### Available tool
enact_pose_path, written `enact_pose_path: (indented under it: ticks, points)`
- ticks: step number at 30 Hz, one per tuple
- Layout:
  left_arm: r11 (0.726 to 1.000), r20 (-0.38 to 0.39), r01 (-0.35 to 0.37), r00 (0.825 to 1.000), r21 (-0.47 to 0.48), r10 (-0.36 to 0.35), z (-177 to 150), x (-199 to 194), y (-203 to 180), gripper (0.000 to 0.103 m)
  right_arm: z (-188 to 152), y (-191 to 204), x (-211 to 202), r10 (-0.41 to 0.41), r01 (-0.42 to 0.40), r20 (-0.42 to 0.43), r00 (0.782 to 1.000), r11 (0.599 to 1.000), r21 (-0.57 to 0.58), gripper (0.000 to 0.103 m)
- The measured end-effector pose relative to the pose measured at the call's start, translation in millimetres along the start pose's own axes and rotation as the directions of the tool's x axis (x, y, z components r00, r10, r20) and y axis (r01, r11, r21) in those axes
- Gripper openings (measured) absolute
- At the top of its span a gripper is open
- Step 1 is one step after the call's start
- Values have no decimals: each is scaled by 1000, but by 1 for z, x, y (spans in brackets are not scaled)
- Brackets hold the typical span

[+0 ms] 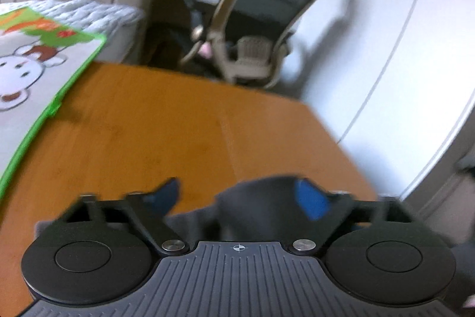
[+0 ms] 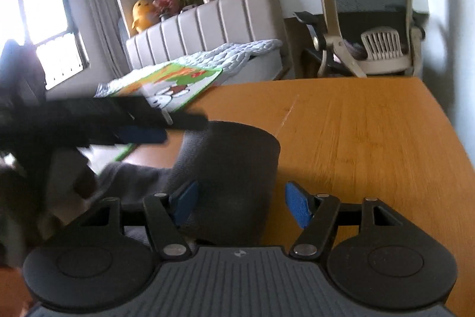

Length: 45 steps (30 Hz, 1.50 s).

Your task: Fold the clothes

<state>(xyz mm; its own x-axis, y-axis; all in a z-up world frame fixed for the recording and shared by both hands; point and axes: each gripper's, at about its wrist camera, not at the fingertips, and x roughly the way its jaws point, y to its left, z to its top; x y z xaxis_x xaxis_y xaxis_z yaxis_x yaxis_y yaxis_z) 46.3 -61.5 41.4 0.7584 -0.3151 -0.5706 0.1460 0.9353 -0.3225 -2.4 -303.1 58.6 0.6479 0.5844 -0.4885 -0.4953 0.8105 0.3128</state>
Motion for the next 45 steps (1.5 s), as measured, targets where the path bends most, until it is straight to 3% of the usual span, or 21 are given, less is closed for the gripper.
enact_pose_path:
  ticks: [5,8,9,10,12,14,16,18,21,25,30,34,38,41,45]
  points:
    - [998,-18,-20,1000,-65,19,-6,4,19,90,-9,-9,3,48,-44,-34,998,993,109,75]
    - [996,-19,-24,1000,-84,22,-8,3,21,91,-14,-14,19,150,-130,-74,986,966,222,75]
    - [996,-18,-24,1000,-91,22,-8,2,21,91,-17,-16,25,168,-142,-85,982,957,254,69]
    - [995,-17,-24,1000,-98,22,-8,1,21,91,-18,-18,26,177,-149,-82,981,952,267,55]
    - [994,-12,-21,1000,-107,20,-9,-3,21,92,-15,-19,21,195,-171,-62,979,948,268,42]
    - [994,-2,-15,1000,-104,15,-7,-9,18,92,-5,-20,14,165,-149,-57,985,965,217,39]
    - [996,14,-13,1000,-90,15,-4,-14,12,93,7,-12,10,71,-66,-66,995,995,74,39]
    - [996,22,-6,1000,-84,8,-1,-18,8,94,17,0,9,-30,23,-70,997,995,-96,42]
    - [998,33,-2,999,-70,4,2,-23,1,94,16,24,13,-154,126,-53,987,926,-355,44]
    - [999,57,-3,998,-54,6,7,-32,-3,94,1,60,16,-220,182,4,976,798,-574,46]
    - [999,93,1,996,-45,3,13,-40,-5,95,-25,100,24,-236,210,73,969,632,-746,51]
    - [999,78,-35,996,-19,36,10,-32,-1,95,-30,116,27,-206,191,84,975,582,-790,57]
    - [996,46,-81,996,-28,82,2,-21,16,98,-10,106,12,-98,89,29,995,693,-715,62]
    - [993,28,-110,993,-33,111,-3,-15,28,99,15,85,-2,56,-53,-11,998,838,-543,62]
    - [992,29,-122,992,-43,124,-5,-17,36,100,31,57,-1,123,-112,14,992,938,-327,62]
